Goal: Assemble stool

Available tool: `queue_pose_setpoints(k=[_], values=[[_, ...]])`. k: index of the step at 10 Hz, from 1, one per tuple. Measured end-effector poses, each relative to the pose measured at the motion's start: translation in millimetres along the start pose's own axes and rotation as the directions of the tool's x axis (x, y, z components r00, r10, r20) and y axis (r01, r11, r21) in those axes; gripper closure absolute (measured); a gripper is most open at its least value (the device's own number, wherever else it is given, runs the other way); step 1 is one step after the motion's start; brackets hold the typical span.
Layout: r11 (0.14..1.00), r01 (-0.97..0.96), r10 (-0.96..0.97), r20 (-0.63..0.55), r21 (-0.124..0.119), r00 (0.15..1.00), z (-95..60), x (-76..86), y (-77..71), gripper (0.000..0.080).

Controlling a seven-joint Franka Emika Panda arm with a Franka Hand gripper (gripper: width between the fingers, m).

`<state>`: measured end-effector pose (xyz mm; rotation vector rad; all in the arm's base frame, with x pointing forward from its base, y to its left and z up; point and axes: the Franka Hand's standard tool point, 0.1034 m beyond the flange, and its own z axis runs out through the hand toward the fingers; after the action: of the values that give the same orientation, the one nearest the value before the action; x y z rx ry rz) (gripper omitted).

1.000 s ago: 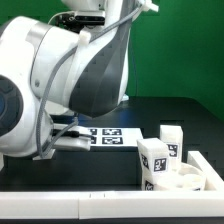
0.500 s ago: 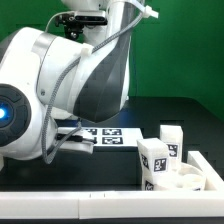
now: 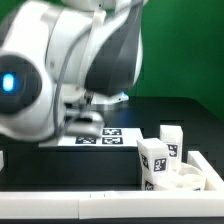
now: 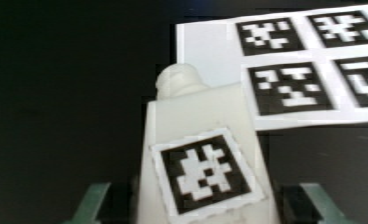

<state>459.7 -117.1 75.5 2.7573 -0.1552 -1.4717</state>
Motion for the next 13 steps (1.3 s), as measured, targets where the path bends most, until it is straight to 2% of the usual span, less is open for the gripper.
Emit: queue_pose_setpoints(k=[1, 2, 4, 5, 6, 8, 9, 10, 13], values=[[1.0, 0.016, -0.016, -0.061, 0.0, 0.998, -21.5, -7.6, 3.3, 0.0475], [1.0, 0.023, -0.023, -0.145, -0.004, 0.989, -29.6, -2.6, 7.0, 0.0475], [1.0, 0.029, -0.031, -0.247, -0.008, 0.968, -30.3, -1.3, 6.5, 0.0475], [1.0, 0.006, -0.004, -0.314, 0.004, 0.95, -38.6, -0.9, 0.5, 0.0475], [0.999, -0.017, 0.032, -0.359, 0.044, 0.933, -57.5, -12.6, -22.0, 0.0475], [0.986, -0.051, 0.121, -0.472, 0.159, 0.873, -96.6, -24.1, -61.9, 0.0475], [0.982, -0.058, 0.145, -0.519, 0.181, 0.843, -113.4, -31.6, -84.0, 0.0475], [0.984, -0.046, 0.137, -0.571, 0.171, 0.809, -120.1, -30.7, -93.4, 0.0475], [0.983, -0.024, 0.15, -0.729, 0.18, 0.667, -127.3, -23.3, -95.6, 0.0475]])
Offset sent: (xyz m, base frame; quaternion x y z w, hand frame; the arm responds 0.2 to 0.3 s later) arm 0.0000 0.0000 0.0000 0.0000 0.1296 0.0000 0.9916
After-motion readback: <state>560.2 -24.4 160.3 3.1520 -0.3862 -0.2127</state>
